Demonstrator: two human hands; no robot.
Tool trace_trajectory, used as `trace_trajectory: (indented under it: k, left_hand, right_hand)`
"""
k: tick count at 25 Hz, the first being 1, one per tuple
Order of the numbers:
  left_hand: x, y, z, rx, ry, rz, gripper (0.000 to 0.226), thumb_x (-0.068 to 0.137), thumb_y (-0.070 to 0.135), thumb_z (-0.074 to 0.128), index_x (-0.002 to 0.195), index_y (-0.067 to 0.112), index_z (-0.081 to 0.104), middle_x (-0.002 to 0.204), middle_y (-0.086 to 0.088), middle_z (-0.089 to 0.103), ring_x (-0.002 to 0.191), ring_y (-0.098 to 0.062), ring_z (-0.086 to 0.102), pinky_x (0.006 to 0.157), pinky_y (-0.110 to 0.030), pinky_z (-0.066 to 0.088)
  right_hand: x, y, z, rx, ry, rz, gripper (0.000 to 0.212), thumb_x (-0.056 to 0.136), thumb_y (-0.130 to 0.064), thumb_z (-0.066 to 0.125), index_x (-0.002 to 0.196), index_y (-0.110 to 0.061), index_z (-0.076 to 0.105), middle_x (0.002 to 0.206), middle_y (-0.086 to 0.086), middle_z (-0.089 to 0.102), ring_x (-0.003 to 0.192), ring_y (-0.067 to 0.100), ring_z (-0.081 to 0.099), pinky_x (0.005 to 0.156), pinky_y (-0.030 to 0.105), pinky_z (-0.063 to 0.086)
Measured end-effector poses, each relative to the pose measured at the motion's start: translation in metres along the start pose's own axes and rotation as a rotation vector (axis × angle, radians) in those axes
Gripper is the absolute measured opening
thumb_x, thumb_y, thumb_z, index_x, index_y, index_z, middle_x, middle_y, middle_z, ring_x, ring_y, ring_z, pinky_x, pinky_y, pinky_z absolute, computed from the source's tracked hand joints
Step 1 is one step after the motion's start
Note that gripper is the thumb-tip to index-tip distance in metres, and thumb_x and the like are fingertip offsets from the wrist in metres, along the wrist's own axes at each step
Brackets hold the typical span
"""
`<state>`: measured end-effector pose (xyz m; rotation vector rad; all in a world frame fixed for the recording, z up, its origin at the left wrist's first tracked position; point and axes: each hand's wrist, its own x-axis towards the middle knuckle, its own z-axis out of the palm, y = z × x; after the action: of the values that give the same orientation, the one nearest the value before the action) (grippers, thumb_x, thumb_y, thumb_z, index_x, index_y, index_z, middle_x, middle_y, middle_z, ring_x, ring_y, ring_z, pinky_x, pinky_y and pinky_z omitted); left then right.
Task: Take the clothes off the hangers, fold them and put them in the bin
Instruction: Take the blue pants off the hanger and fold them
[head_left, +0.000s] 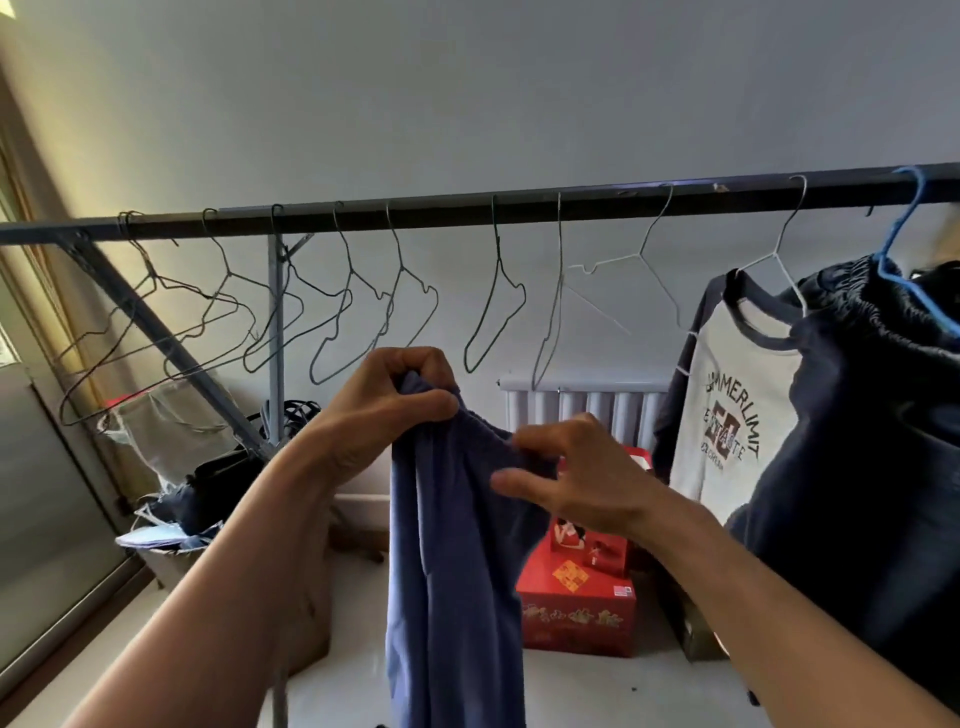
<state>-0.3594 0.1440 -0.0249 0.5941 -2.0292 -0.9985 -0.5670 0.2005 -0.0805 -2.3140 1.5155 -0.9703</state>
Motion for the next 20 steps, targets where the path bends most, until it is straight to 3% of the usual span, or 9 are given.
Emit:
trace_trajectory:
  k: [3, 6, 8, 12, 15, 17, 19, 20]
  left_hand:
    - [-0.02, 0.003, -0.035, 0.188, 0.013, -0.063, 0.025, 0.065, 0.039, 0.073, 0.054, 0.024, 0.056, 0.062, 0.003, 0.052, 0.065, -0.009, 0.049, 0.064, -0.024, 0.038]
    - [-0.034, 0.004, -0.064, 0.418, 0.017, -0.113, 0.04, 0.065, 0.055, 0.076, 0.064, 0.017, 0.065, 0.068, -0.009, 0.06, 0.068, -0.015, 0.055, 0.069, -0.027, 0.044]
    - [-0.041, 0.006, -0.073, 0.528, 0.052, -0.122, 0.04, 0.065, 0.057, 0.078, 0.067, 0.018, 0.069, 0.071, -0.008, 0.063, 0.07, -0.021, 0.056, 0.069, -0.03, 0.044]
    - [-0.045, 0.014, -0.075, 0.848, 0.182, -0.104, 0.022, 0.071, 0.047, 0.078, 0.065, 0.028, 0.07, 0.067, 0.006, 0.062, 0.067, -0.009, 0.054, 0.064, -0.033, 0.044]
    - [-0.05, 0.018, -0.071, 0.974, 0.282, -0.096, 0.021, 0.071, 0.049, 0.076, 0.075, 0.032, 0.063, 0.066, 0.009, 0.057, 0.067, -0.005, 0.053, 0.062, -0.03, 0.043]
    - [-0.051, 0.019, -0.069, 1.035, 0.302, -0.078, 0.024, 0.072, 0.055, 0.072, 0.087, 0.04, 0.061, 0.067, 0.01, 0.053, 0.068, -0.01, 0.052, 0.062, -0.03, 0.039]
    - [-0.051, 0.021, -0.065, 1.142, 0.313, -0.11, 0.031, 0.072, 0.067, 0.066, 0.093, 0.045, 0.066, 0.071, 0.011, 0.051, 0.074, -0.012, 0.051, 0.066, -0.03, 0.033]
    - [-0.05, 0.022, -0.062, 1.204, 0.323, -0.127, 0.037, 0.07, 0.074, 0.062, 0.089, 0.043, 0.069, 0.073, 0.011, 0.051, 0.077, -0.013, 0.049, 0.069, -0.029, 0.031]
  right_hand:
    - [0.004, 0.008, -0.001, 0.031, 0.061, 0.036, 0.03, 0.086, -0.042, 0.066, 0.062, -0.026, 0.058, 0.059, -0.007, 0.056, 0.058, 0.008, 0.051, 0.061, 0.035, 0.042]
    - [0.011, 0.003, -0.015, 0.02, 0.184, 0.009, 0.033, 0.083, -0.048, 0.066, 0.067, -0.019, 0.065, 0.067, -0.002, 0.06, 0.066, 0.015, 0.057, 0.068, 0.034, 0.044]
    - [0.018, -0.005, -0.017, -0.072, 0.218, -0.059, 0.035, 0.084, -0.05, 0.065, 0.063, -0.021, 0.064, 0.066, -0.008, 0.059, 0.068, 0.013, 0.056, 0.069, 0.03, 0.041]
    - [0.025, -0.018, -0.012, -0.33, 0.29, -0.134, 0.032, 0.081, -0.047, 0.059, 0.06, -0.024, 0.056, 0.066, -0.009, 0.054, 0.068, 0.012, 0.05, 0.074, 0.033, 0.033]
    - [0.025, -0.028, -0.01, -0.386, 0.382, -0.11, 0.02, 0.083, -0.036, 0.068, 0.075, -0.02, 0.061, 0.074, -0.007, 0.058, 0.066, 0.016, 0.05, 0.076, 0.033, 0.035]
    - [0.024, -0.037, -0.01, -0.395, 0.404, -0.049, 0.018, 0.084, -0.032, 0.069, 0.098, -0.021, 0.064, 0.079, -0.007, 0.06, 0.071, 0.017, 0.051, 0.08, 0.028, 0.031]
    - [0.024, -0.041, -0.01, -0.45, 0.359, -0.03, 0.034, 0.086, -0.043, 0.063, 0.117, -0.029, 0.063, 0.092, -0.007, 0.067, 0.085, 0.017, 0.058, 0.084, 0.029, 0.028]
    - [0.025, -0.043, -0.009, -0.487, 0.335, -0.024, 0.037, 0.086, -0.054, 0.059, 0.117, -0.033, 0.064, 0.099, -0.008, 0.07, 0.093, 0.016, 0.061, 0.086, 0.032, 0.027]
